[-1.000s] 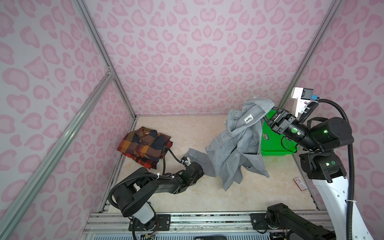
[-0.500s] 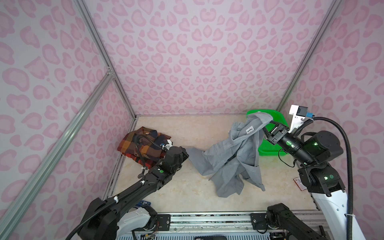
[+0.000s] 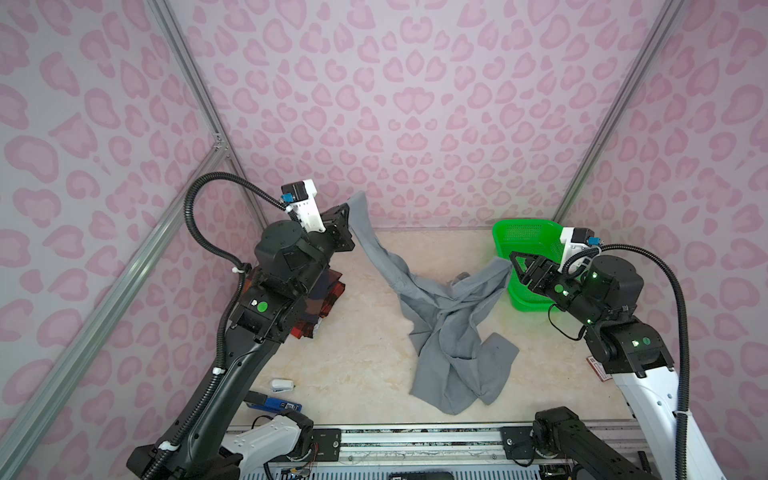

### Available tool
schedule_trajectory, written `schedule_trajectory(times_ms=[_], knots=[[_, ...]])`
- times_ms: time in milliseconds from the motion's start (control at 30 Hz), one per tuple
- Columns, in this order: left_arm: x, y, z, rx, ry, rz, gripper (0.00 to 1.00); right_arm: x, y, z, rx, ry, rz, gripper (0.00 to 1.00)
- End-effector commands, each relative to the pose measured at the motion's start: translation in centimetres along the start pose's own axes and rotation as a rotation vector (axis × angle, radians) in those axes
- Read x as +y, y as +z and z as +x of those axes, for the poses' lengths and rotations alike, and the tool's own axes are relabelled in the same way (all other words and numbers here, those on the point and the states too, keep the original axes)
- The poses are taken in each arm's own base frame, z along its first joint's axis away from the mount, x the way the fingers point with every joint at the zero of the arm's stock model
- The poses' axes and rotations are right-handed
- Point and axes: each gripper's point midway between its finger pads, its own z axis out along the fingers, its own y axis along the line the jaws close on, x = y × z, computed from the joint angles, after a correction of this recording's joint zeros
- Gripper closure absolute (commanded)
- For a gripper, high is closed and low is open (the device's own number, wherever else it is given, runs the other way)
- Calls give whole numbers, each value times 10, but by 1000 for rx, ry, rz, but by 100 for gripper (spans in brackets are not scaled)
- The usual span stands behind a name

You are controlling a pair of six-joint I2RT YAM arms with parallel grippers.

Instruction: Fold and stack the long sleeve shirts

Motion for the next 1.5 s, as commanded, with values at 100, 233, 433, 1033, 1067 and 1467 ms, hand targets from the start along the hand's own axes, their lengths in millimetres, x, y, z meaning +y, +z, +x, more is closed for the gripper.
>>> schedule_trajectory(times_ms=[100, 233, 433, 1033, 1067, 1467], knots=[[-56, -9, -42, -2, 58, 224, 96, 55, -3, -7, 12, -154, -205, 38], [-77, -13, -54, -8, 50, 329, 96, 123, -5, 12, 87, -332, -415, 37], [-97, -43, -65, -42, 88, 453, 96, 130, 15, 37, 155, -464, -389, 36], [-155, -191, -166, -426, -169, 966, 96, 139, 34, 73, 142, -603, -524, 34], [-156, -191, -167, -420, -209, 991, 96, 142, 33, 74, 135, -607, -550, 34], [-159, -163, -148, -305, -365, 1070, 96, 219, -2, 55, -77, -554, -1097, 23]])
